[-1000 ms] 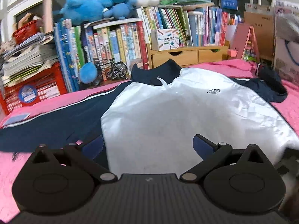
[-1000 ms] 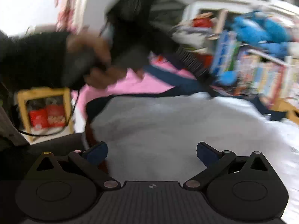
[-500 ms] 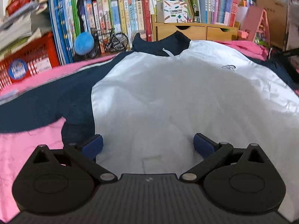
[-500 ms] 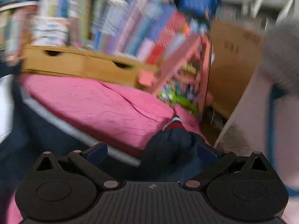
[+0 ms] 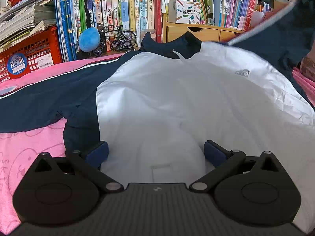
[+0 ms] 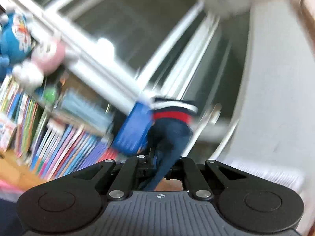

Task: Fold clothes

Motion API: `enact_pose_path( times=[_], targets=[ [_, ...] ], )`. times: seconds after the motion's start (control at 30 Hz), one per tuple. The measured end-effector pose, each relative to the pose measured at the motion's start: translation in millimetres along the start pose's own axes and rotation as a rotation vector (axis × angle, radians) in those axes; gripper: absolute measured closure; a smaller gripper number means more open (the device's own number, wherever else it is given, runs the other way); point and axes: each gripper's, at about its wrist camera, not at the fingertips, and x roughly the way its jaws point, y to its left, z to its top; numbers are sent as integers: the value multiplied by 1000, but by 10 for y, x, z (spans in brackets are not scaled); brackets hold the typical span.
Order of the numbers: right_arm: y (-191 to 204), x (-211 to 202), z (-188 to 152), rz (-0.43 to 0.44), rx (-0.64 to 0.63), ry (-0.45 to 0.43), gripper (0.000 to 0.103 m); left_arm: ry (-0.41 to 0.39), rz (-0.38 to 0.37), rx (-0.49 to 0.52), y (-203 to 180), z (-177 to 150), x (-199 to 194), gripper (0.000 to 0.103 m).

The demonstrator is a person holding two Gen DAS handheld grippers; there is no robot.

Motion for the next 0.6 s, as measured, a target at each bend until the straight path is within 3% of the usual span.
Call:
enact_pose_path(
  times=[0.1,0.17,0.2,0.23,0.27,0.3,0.4,0.47,0.5,0.53,0.57,0.6],
  targets=[
    [-78,144,-345,75,-2,172,93,-1,3,0,-7,0,-2,0],
    [30,220,-708,127,-40,303,87,-1,4,-1,-11,0,-1,0],
    [139,203,-852,148,-81,355,67,-1,4,-1,-12,0,-1,0],
    [269,166,-967,163,-136,400,30,-1,5,-1,-13,0,-1,0],
    [400,130,-1081,178,-191,446,10,-1,5,-1,-12,1,-1,0],
    [554,67,-1164,179,-261,462,1,-1,6,-1,-12,2,-1,0],
    [877,-255,-1087,140,-391,416,1,-2,7,-2,-9,4,3,0],
    [936,-411,-824,263,-222,412,1,-3,7,-3,-9,3,4,0],
    [954,-482,-674,342,-111,413,8,-3,8,-3,-10,2,4,0],
    [972,-553,-524,421,0,414,30,-4,8,-3,-13,0,3,0],
    [1088,-512,-421,537,114,466,44,-4,8,-4,-13,2,4,0],
    [1318,-415,-377,657,202,563,66,-4,8,-4,-12,1,4,0]
  ],
)
